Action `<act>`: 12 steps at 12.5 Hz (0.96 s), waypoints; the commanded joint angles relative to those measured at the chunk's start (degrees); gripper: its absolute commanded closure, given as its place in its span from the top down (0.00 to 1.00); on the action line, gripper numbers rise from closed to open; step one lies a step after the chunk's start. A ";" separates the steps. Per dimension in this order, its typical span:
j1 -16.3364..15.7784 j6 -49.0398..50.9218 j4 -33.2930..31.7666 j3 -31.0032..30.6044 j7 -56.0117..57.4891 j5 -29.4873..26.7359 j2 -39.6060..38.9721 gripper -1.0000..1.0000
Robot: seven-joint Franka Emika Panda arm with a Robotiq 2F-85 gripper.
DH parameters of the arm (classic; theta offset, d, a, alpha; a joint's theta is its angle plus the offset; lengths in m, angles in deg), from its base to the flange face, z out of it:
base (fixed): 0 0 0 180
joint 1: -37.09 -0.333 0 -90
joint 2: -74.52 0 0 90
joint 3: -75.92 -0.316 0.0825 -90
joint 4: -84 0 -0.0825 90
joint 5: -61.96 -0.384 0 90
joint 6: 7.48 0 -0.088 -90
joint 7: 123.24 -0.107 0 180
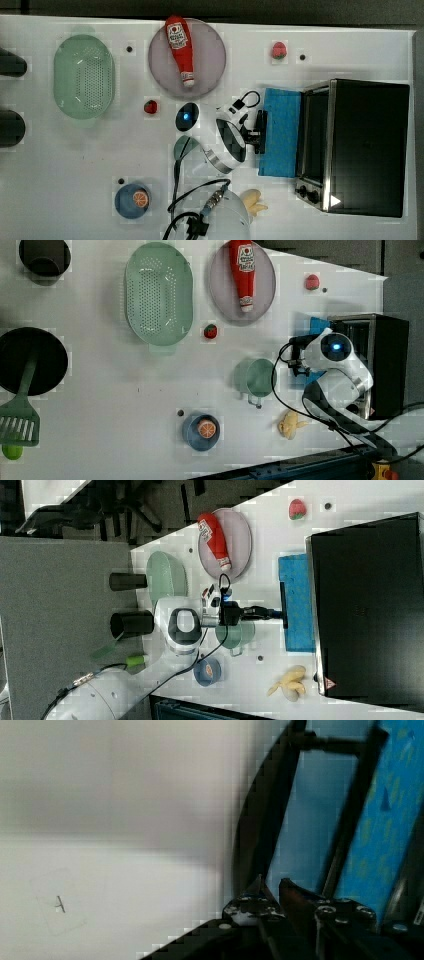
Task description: Flap open oven.
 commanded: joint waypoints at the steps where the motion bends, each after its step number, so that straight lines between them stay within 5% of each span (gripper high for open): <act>1: 0.16 -0.92 2.99 0.77 -4.24 1.17 -1.14 0.17; 6: -0.14 -5.37 5.41 -0.57 -6.45 -2.42 0.79 0.17; 12: 0.29 8.19 9.51 -0.51 -6.58 -31.87 20.51 0.17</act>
